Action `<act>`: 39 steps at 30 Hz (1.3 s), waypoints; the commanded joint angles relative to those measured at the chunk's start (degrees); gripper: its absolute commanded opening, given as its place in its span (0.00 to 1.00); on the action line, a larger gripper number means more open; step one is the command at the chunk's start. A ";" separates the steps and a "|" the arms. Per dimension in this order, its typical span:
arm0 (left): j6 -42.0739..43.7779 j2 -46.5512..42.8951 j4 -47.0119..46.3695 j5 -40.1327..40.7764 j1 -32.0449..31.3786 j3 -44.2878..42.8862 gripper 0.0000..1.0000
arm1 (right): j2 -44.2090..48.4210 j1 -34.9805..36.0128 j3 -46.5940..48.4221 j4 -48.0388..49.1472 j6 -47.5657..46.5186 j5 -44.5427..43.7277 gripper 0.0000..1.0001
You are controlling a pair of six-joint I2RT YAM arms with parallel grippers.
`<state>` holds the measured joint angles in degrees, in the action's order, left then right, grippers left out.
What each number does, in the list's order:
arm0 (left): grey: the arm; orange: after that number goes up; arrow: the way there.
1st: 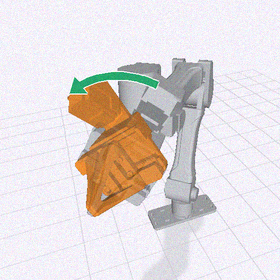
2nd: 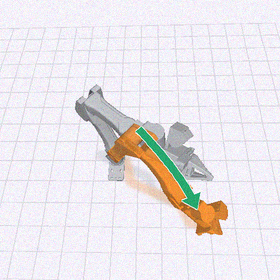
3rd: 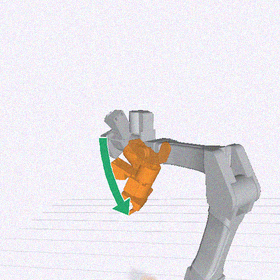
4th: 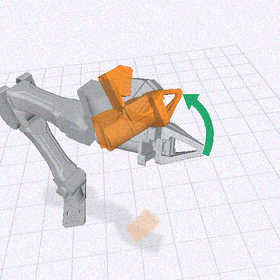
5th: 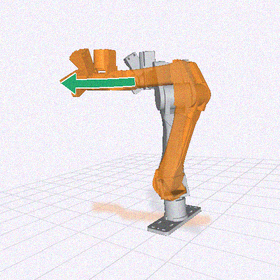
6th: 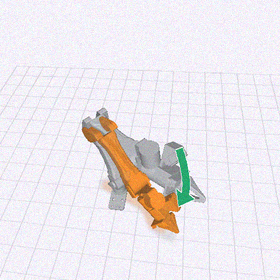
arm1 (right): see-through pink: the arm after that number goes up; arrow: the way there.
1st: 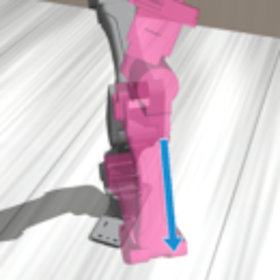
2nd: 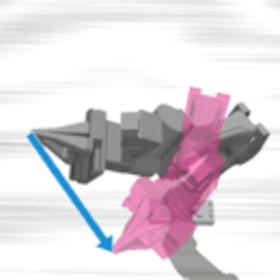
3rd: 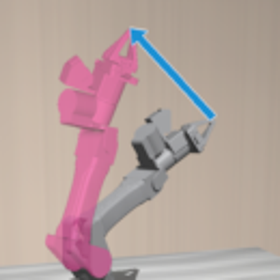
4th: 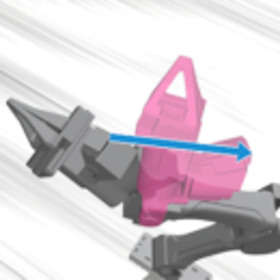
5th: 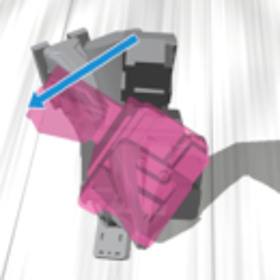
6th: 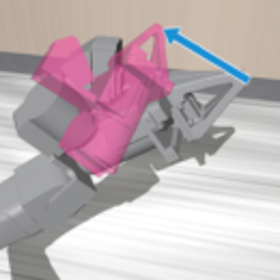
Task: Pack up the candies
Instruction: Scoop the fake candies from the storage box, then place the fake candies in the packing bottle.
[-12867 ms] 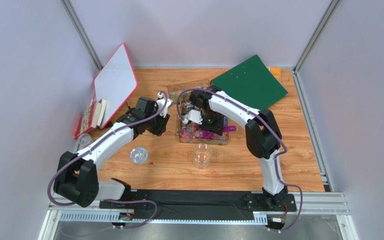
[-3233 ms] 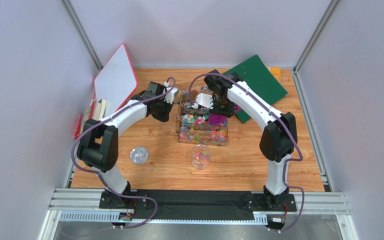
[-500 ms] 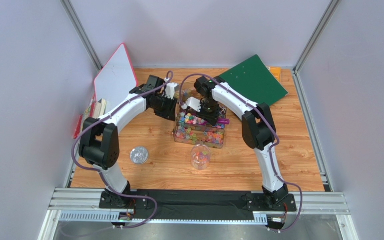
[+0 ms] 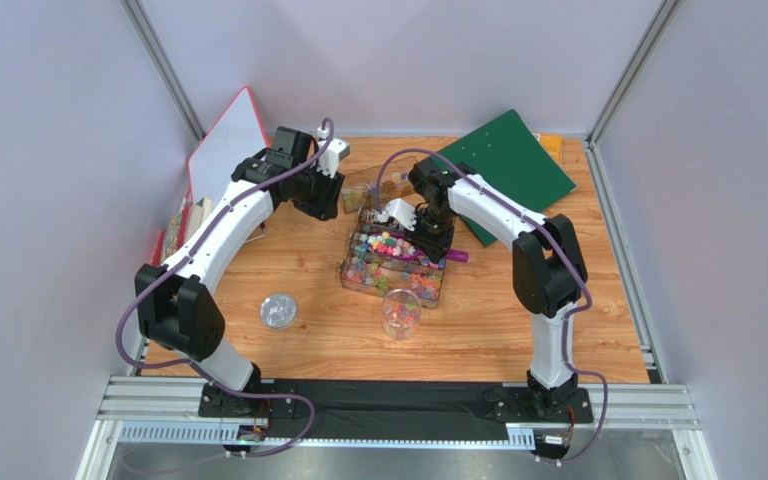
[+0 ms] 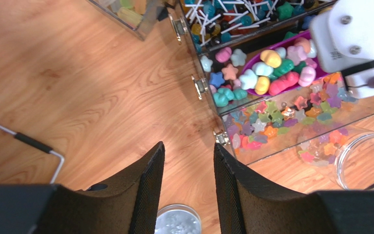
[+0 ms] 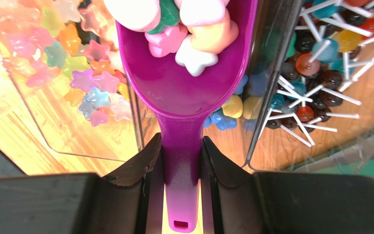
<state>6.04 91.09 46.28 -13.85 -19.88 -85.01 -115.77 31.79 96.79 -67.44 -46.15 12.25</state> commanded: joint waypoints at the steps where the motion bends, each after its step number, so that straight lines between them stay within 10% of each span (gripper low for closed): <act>1: 5.29 -0.48 2.85 2.24 0.37 -4.45 0.49 | 7.30 -0.41 -3.80 7.05 2.37 5.06 0.00; 9: 8.37 -1.61 3.99 11.19 0.46 -10.09 0.55 | 14.07 -2.43 -5.56 8.21 2.21 3.23 0.00; 12: 6.89 -3.72 3.03 16.11 0.46 -7.90 0.83 | 16.62 -2.35 -5.30 3.82 -0.34 1.73 0.00; 21: 4.67 -9.51 3.20 8.67 0.46 3.70 0.91 | 27.07 -0.24 -12.06 -6.30 -9.73 -2.31 0.00; 28: 4.07 -10.93 2.50 9.19 0.46 7.05 0.08 | 35.60 5.46 -21.20 -10.25 -13.26 -6.62 0.00; 39: 2.92 -16.46 0.65 8.31 0.46 11.09 0.07 | 33.06 14.35 -17.87 -16.84 -7.38 -17.69 0.00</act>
<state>10.15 78.87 48.34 -5.30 -19.73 -74.30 -81.41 43.83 74.56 -78.59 -56.05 1.41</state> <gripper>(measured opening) 0.073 0.285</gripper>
